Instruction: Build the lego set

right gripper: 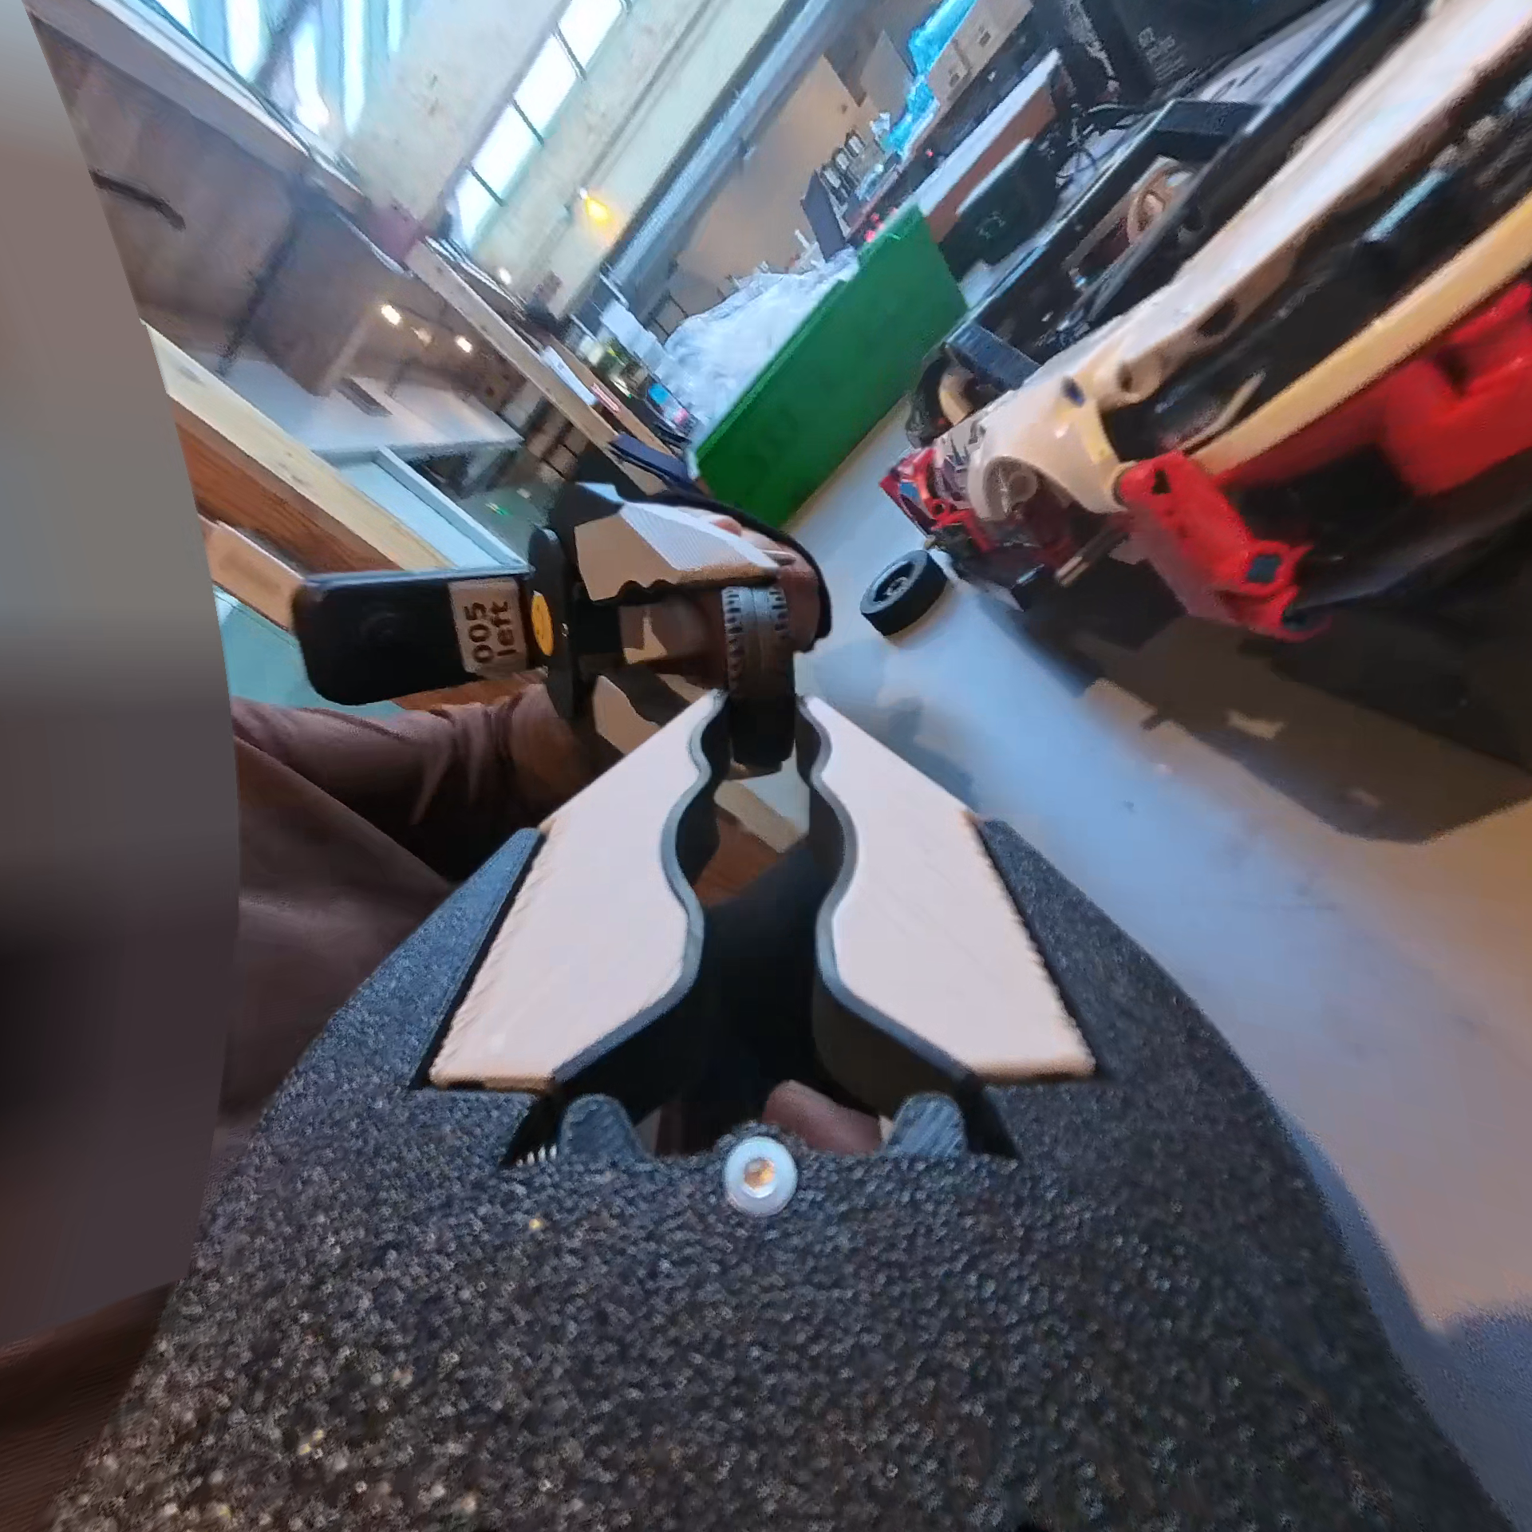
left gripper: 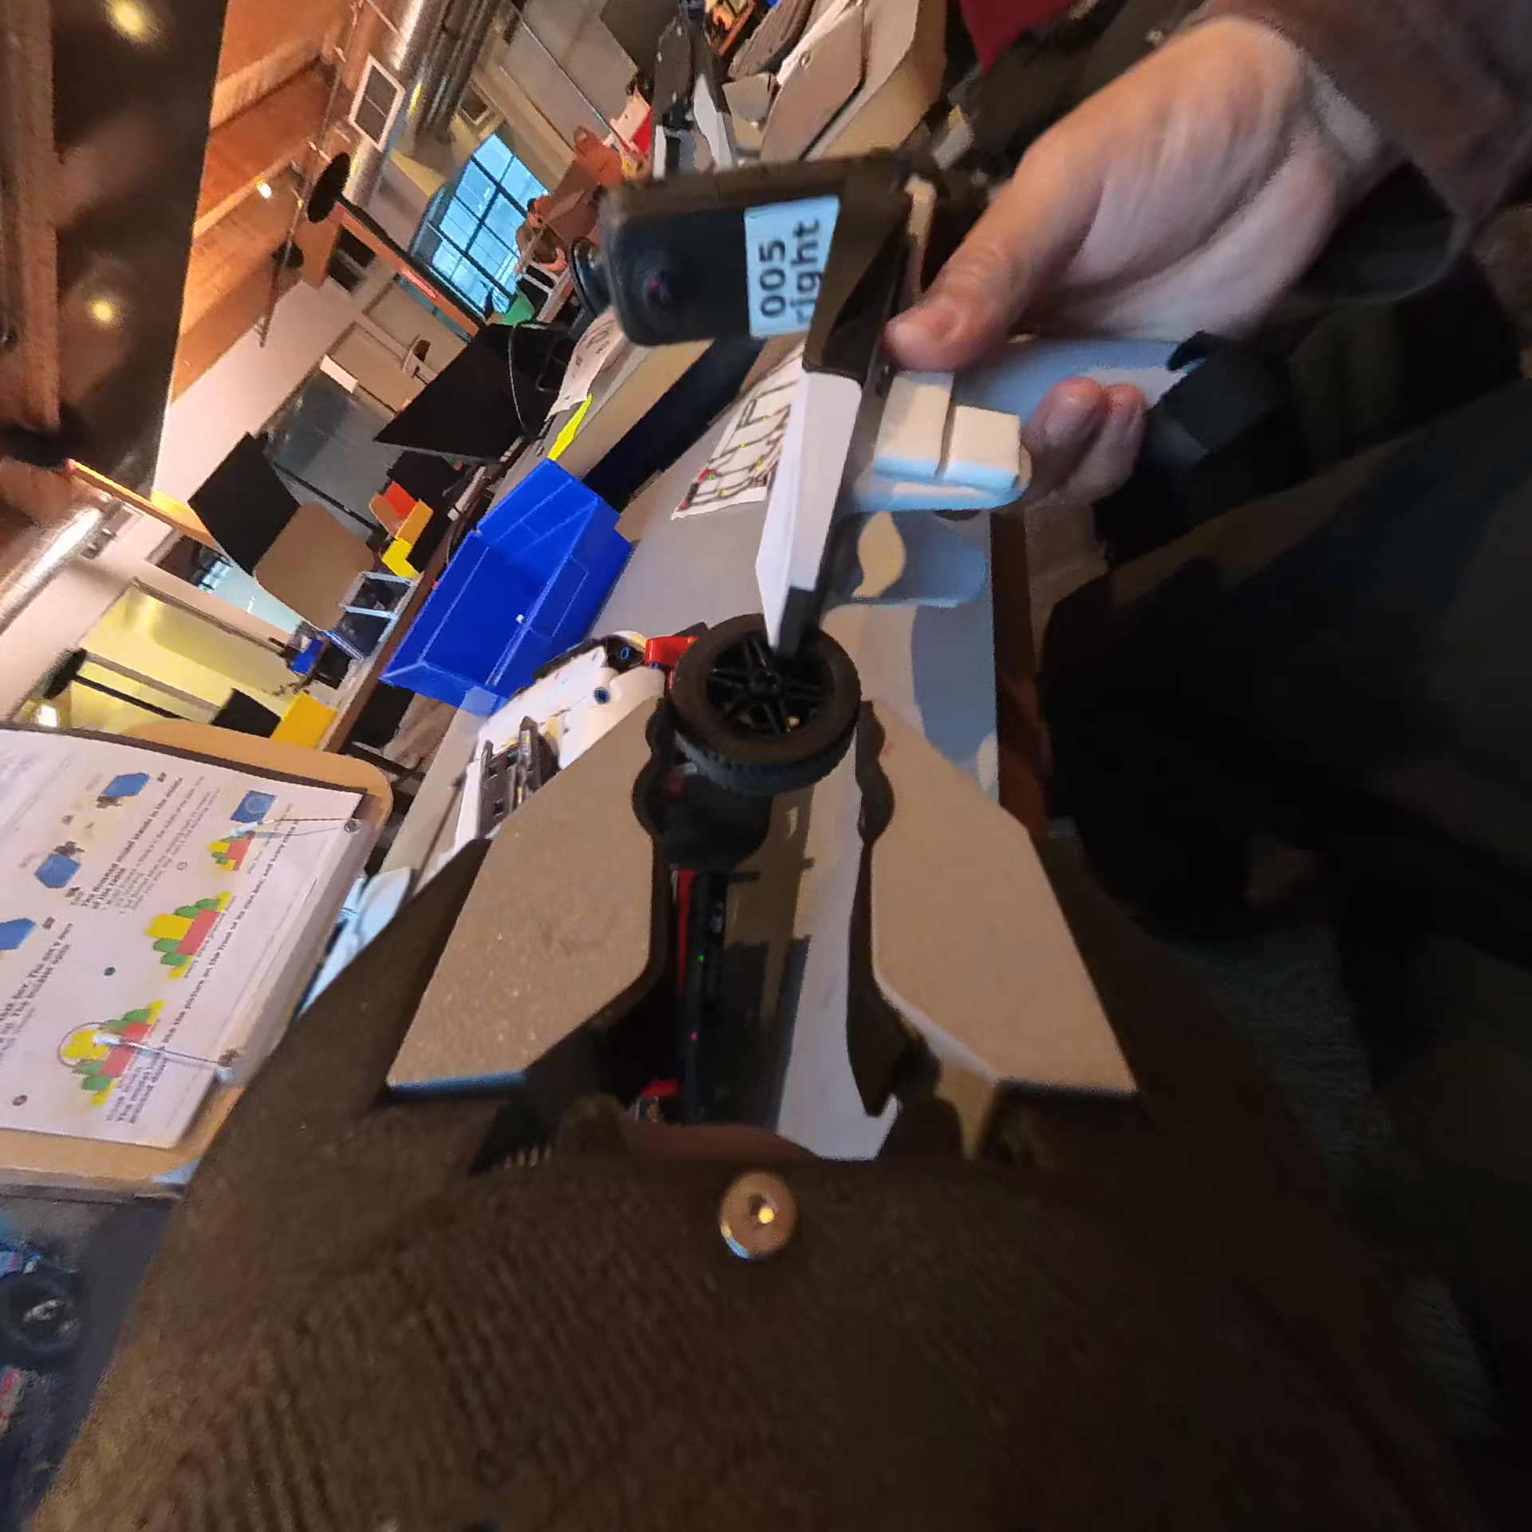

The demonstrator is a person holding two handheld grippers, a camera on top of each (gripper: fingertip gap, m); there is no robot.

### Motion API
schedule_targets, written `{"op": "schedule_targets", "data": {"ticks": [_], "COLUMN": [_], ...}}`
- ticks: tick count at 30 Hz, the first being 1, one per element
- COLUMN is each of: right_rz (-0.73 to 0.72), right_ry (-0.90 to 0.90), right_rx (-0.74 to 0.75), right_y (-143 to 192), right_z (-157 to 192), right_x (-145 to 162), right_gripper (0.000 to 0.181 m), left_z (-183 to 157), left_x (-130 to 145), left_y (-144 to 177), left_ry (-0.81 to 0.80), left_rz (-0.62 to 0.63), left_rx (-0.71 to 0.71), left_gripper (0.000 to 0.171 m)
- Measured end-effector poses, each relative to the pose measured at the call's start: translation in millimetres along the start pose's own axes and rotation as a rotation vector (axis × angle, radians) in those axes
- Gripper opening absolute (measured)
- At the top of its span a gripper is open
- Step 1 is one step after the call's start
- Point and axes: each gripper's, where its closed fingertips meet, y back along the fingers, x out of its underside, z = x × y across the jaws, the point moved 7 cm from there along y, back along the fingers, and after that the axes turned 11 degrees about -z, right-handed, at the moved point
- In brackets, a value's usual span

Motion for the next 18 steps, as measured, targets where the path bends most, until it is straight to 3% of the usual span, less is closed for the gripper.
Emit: {"op": "schedule_targets", "data": {"ticks": [2,4,5,8,10,15,18], "right_rz": [0.051,0.127,0.182,0.315,0.374,0.480,0.520], "right_ry": [0.135,0.430,0.610,1.226,1.518,1.802,1.849], "right_rx": [0.094,0.279,0.349,0.493,0.522,0.542,0.524], "right_y": [0,4,5,3,-3,-11,-13], "right_z": [0,-1,3,22,30,18,7], "right_x": [-1,-5,-5,-2,3,16,21], "right_gripper": [0.014,0.040,0.043,0.032,0.023,0.029,0.034], "left_z": [-2,-2,-1,-2,-4,-4,-6], "left_x": [5,12,15,20,24,33,39], "left_y": [0,-2,-4,-10,-15,-23,-26], "left_ry": [-0.044,-0.053,-0.063,-0.161,-0.226,-0.345,-0.348], "left_rz": [0.013,0.031,0.030,0.045,0.060,0.092,0.094], "left_rx": [0.000,-0.006,-0.008,0.007,0.030,0.030,0.035], "left_gripper": [0.041,0.041,0.040,0.040,0.040,0.040,0.040]}}
